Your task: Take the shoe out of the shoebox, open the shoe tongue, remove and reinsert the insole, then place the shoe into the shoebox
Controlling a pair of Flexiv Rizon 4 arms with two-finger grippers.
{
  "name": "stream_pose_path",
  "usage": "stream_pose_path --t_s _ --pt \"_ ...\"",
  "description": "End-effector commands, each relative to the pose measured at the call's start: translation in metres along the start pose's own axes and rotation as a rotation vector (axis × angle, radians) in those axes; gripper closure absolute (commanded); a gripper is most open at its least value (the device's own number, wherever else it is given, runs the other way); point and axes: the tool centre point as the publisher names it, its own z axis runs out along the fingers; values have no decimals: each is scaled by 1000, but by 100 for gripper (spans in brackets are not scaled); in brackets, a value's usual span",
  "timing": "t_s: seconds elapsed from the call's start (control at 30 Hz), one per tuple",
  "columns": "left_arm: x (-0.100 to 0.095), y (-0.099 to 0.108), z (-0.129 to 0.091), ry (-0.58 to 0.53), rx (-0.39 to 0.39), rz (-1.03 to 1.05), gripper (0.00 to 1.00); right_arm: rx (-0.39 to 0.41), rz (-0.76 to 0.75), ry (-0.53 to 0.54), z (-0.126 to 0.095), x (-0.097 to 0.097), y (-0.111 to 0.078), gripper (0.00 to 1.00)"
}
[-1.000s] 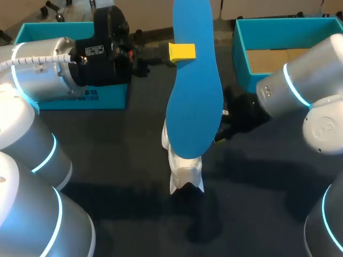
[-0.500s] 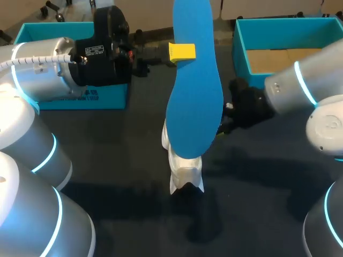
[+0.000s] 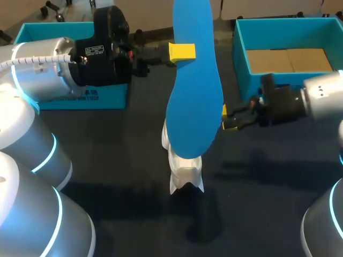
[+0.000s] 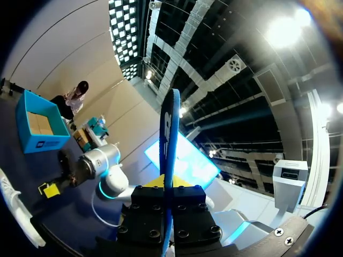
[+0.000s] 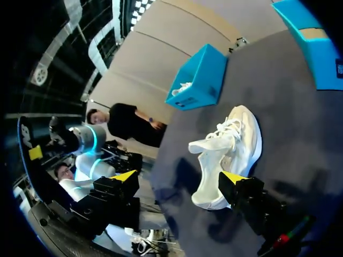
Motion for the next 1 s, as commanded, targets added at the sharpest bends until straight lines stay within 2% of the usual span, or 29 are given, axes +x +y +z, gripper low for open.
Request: stream_pose_path --t_s 0.03,0.4,0.47,1.0 --pt "0 0 4 -1 3 0 100 -18 22 39 -18 11 -2 0" --pt "0 0 4 -1 3 0 100 5 42 233 -36 46 17 0" --pt "0 0 4 -1 3 0 100 -23 42 232 -37 48 21 0" --pt "0 0 4 -1 3 0 100 -23 42 232 -37 48 21 0"
